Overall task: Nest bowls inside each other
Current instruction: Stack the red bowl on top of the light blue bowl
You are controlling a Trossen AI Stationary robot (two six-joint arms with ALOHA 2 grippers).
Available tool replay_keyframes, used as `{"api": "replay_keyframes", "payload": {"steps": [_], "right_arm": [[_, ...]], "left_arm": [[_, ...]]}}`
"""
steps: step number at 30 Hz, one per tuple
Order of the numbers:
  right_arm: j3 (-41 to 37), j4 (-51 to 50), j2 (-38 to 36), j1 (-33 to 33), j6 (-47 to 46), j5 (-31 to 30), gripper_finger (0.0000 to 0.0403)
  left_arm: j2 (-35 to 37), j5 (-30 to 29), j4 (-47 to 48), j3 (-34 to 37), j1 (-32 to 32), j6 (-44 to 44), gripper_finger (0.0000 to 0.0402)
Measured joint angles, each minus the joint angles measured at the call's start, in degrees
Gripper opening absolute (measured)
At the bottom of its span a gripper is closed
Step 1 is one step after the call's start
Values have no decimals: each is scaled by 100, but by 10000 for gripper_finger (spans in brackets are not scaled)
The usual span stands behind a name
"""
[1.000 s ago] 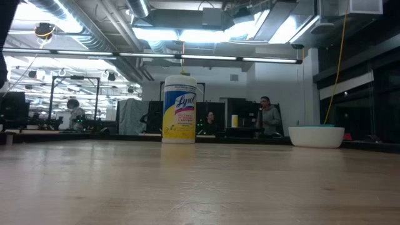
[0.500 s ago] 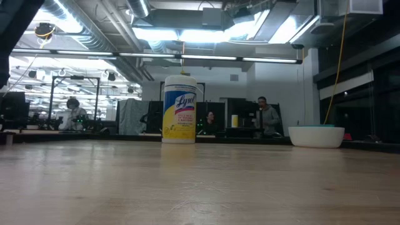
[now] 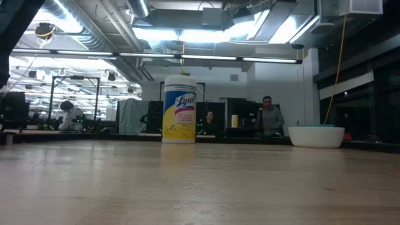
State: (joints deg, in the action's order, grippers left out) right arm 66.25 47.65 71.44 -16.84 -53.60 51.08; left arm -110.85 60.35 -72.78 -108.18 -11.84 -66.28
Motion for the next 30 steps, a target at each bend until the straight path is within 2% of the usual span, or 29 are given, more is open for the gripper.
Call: {"api": "replay_keyframes", "payload": {"steps": [7, 12, 22, 30], "right_arm": [[500, -13, 122, 4, -20, 91, 135], [826, -104, 300, 42, -88, 391, 124], [853, -246, 345, 81, -61, 579, 102], [851, -249, 345, 82, -155, 1085, 27]], "left_arm": [[-63, 30, 95, 2, -71, 27, 2], [-163, 54, 50, 11, -77, -49, 2], [-166, 90, 5, 9, -124, -143, 2], [-166, 175, 8, 9, -194, -240, 2]]}}
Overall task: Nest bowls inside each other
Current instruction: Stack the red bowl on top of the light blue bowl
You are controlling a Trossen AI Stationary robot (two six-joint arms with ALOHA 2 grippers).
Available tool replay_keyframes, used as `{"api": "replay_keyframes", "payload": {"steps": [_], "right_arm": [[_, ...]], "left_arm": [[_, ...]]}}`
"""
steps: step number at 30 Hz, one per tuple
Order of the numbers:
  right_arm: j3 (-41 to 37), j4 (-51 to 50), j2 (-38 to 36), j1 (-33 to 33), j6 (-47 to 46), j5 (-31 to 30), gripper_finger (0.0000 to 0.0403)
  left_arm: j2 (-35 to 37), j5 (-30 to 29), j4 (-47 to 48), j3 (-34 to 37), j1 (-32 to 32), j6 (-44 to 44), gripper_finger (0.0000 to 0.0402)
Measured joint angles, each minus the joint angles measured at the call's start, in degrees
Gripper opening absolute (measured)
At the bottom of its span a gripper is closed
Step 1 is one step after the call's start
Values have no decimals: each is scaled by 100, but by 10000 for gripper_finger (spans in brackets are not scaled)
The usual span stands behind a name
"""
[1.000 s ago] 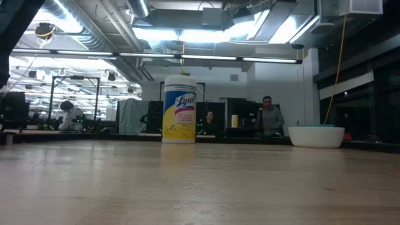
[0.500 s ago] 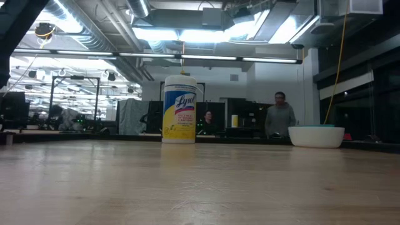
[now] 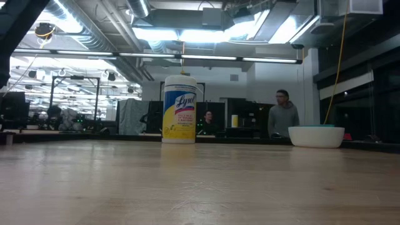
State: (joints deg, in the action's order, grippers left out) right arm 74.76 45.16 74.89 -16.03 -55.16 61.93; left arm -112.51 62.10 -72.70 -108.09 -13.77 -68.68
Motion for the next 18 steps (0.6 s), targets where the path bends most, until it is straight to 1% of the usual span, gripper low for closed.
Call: {"api": "replay_keyframes", "payload": {"steps": [2, 5, 7, 14, 18], "right_arm": [[-2, 27, -2, 8, 2, 158, 11], [-2, 28, 0, 7, 27, 234, 8], [-3, 25, 0, 2, 49, 347, 5], [-11, -41, 11, -5, -67, 385, 3], [-15, -67, -2, 67, -164, 317, 2]], "left_arm": [[0, -2, 2, 0, -26, -7, 2], [0, -26, -12, 0, -46, -21, 4], [0, 0, -13, -11, -64, -128, 12], [-4, 289, -4, -20, -129, -618, 65], [21, 576, 0, -24, -257, -999, 93]]}}
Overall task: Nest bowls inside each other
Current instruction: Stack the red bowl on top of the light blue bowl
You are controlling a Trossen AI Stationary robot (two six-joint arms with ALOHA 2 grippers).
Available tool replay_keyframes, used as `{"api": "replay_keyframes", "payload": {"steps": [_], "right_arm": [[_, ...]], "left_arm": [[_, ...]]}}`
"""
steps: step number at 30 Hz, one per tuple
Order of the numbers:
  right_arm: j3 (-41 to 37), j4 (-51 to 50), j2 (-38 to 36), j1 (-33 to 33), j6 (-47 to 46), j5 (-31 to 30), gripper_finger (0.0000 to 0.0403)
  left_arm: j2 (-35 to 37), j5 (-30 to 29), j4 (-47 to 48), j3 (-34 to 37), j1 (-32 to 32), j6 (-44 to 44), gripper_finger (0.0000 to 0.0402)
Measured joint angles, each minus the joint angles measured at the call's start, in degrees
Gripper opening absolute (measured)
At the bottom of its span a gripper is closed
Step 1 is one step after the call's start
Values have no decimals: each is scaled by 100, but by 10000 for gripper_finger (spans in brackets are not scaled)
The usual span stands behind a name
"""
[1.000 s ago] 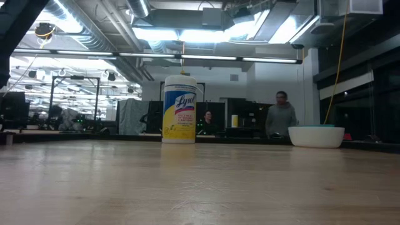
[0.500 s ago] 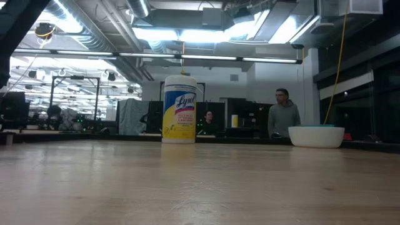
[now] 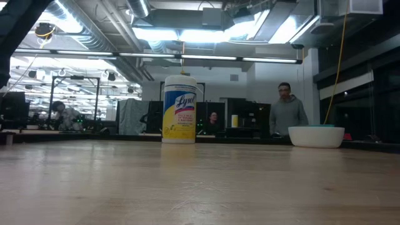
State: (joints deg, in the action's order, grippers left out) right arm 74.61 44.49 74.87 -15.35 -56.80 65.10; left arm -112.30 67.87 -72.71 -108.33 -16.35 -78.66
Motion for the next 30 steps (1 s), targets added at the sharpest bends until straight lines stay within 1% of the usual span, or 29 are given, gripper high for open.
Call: {"api": "replay_keyframes", "payload": {"steps": [2, 4, 7, 10, 12, 14, 16, 18, 20, 22, 23, 25, 27, 30], "right_arm": [[40, 22, -11, 47, -10, -51, 1], [158, 66, -15, 187, 0, -18, 1], [337, 89, -33, 433, 24, 32, 1], [354, 8, -25, 568, 58, 61, 1], [354, -240, -60, 554, 118, 85, 1], [366, -791, -108, 471, 280, 234, 1], [367, -1629, -107, 381, 583, 448, 0], [367, -2860, -96, 311, 1219, 550, 0], [367, -4323, -98, 266, 2178, 439, 0], [363, -5931, -96, 260, 3289, -44, 0], [360, -6670, -96, 263, 3773, -448, 0], [360, -7902, -95, 262, 4533, -1471, 0], [360, -8778, -65, 156, 4888, -2628, 0], [356, -9552, -30, -120, 5012, -4119, 0]], "left_arm": [[17, 89, -4, -2, -124, -56, 103], [61, 188, 280, -2, -307, -126, 111], [76, 243, 793, 31, -596, 89, 117], [69, 266, 748, 178, -824, 127, 118], [69, 284, 692, 199, -973, 130, 118], [69, 287, 685, 199, -1126, 134, 118], [69, 300, 690, 199, -1297, 134, 118], [77, 330, 703, 199, -1463, 118, 118], [98, 349, 797, 200, -1607, 99, 116], [155, 407, 991, 203, -1794, 78, 109], [186, 421, 1108, 203, -1882, 99, 105], [211, 425, 1202, 203, -2097, 128, 94], [213, 433, 1256, 203, -2329, 101, 82], [222, 438, 1312, 203, -2648, 123, 66]]}}
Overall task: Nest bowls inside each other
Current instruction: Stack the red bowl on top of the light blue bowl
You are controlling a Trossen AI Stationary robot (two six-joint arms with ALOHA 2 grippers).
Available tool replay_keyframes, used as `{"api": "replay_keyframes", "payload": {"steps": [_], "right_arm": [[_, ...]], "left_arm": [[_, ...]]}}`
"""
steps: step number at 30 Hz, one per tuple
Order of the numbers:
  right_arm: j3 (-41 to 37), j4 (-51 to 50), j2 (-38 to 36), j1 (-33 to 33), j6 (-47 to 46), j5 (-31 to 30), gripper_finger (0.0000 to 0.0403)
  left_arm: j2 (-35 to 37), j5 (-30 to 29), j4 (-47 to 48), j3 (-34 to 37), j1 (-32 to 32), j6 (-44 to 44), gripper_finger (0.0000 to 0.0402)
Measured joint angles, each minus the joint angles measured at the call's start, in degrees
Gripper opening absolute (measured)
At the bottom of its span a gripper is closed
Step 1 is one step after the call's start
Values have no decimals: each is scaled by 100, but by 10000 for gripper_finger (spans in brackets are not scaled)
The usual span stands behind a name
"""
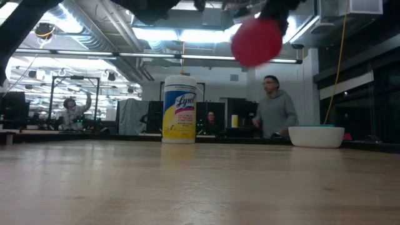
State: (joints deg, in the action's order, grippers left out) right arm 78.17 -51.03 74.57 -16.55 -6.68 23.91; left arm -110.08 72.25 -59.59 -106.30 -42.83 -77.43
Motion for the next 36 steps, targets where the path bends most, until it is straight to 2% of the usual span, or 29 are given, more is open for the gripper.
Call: {"api": "replay_keyframes", "payload": {"steps": [3, 8, 13, 22, 31, 36], "right_arm": [[0, -468, 22, -343, 12, -988, 0], [2, -843, 41, -956, 100, -2171, 0], [2, -965, 74, -1698, 101, -2860, 0], [-92, -1048, 532, -2397, 50, -3071, 0], [-1426, -436, 738, -2700, -421, -3059, 0], [-1610, -6, 717, -2868, -467, -3144, 0]], "left_arm": [[0, 28, 20, 0, -282, -1, 54], [0, 46, 13, 0, -651, -72, 50], [0, 76, 12, 0, -942, -26, 50], [0, 81, -22, 0, -1182, 22, 49], [0, 79, -64, 0, -1154, 66, 49], [0, 75, -62, 1, -1081, 66, 49]]}}
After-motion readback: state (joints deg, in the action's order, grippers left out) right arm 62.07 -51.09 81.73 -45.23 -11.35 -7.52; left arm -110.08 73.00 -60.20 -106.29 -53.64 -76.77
